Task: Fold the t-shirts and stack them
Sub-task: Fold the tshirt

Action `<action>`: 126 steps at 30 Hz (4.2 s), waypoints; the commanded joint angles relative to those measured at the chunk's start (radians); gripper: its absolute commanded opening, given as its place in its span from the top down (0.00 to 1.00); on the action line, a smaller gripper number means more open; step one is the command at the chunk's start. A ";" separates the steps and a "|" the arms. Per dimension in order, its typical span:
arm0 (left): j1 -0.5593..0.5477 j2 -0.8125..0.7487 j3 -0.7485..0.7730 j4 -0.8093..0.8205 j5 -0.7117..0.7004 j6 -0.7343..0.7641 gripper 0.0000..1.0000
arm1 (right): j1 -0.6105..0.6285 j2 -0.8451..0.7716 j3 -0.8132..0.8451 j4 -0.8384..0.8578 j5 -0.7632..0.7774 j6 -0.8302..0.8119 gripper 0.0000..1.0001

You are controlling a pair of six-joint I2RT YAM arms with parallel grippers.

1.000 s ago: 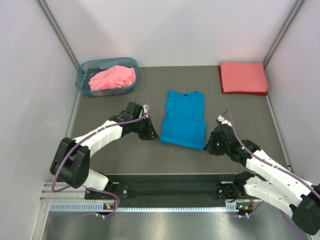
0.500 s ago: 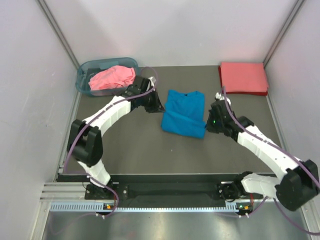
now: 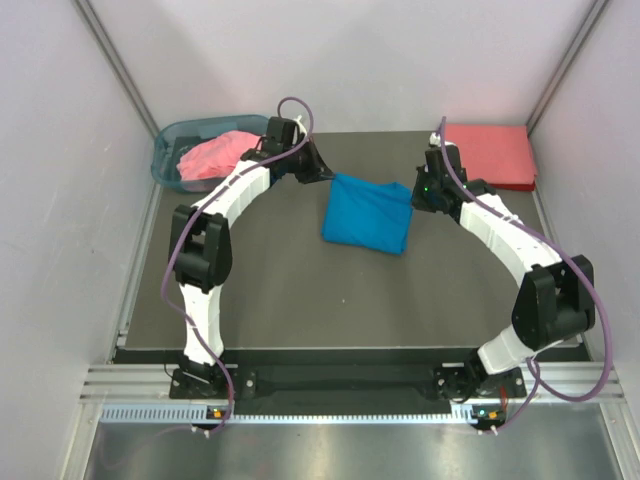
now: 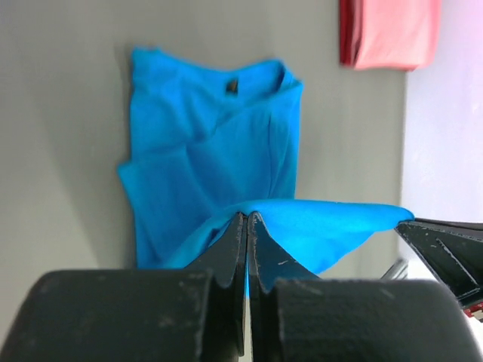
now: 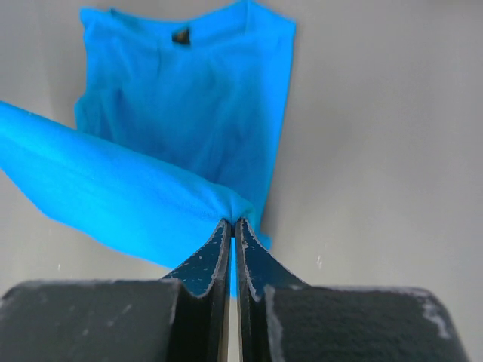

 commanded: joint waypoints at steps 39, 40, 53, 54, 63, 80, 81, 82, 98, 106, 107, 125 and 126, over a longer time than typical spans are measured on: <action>0.023 0.189 0.018 0.399 0.156 0.028 0.84 | -0.150 0.313 0.195 0.158 -0.595 -0.116 0.77; 0.013 0.183 -0.001 0.395 0.155 0.035 0.84 | -0.150 0.316 0.163 0.176 -0.632 -0.116 0.79; -0.030 0.080 -0.324 0.381 0.014 0.044 0.90 | -0.170 0.405 -0.066 0.343 -0.730 -0.144 0.92; -0.030 0.056 -0.318 0.326 0.007 0.044 0.90 | -0.170 0.396 -0.059 0.323 -0.736 -0.147 0.92; -0.047 0.072 -0.143 0.275 0.121 0.000 0.89 | -0.156 0.337 -0.020 0.331 -0.816 -0.099 0.83; -0.024 0.067 -0.297 0.109 -0.147 0.002 0.88 | -0.268 0.356 -0.166 0.363 -0.833 -0.170 0.77; -0.024 0.053 -0.300 0.126 -0.132 0.002 0.88 | -0.268 0.339 -0.163 0.343 -0.833 -0.170 0.75; -0.021 0.039 -0.295 0.138 -0.117 0.002 0.87 | -0.268 0.295 -0.164 0.342 -0.833 -0.158 0.73; -0.008 0.348 0.122 0.409 0.295 -0.030 0.84 | -0.287 0.423 0.007 0.375 -0.678 -0.070 0.72; 0.067 0.436 0.194 0.350 0.219 -0.045 0.87 | -0.310 0.457 0.026 0.349 -0.581 -0.118 0.76; 0.073 0.431 0.197 0.346 0.221 -0.050 0.87 | -0.310 0.445 0.017 0.348 -0.572 -0.119 0.76; 0.067 0.056 -0.284 0.201 0.236 0.105 0.78 | -0.161 0.170 -0.203 0.266 -0.422 0.020 0.45; 0.064 0.051 -0.318 0.217 0.244 0.104 0.78 | -0.146 0.179 -0.209 0.271 -0.416 0.034 0.45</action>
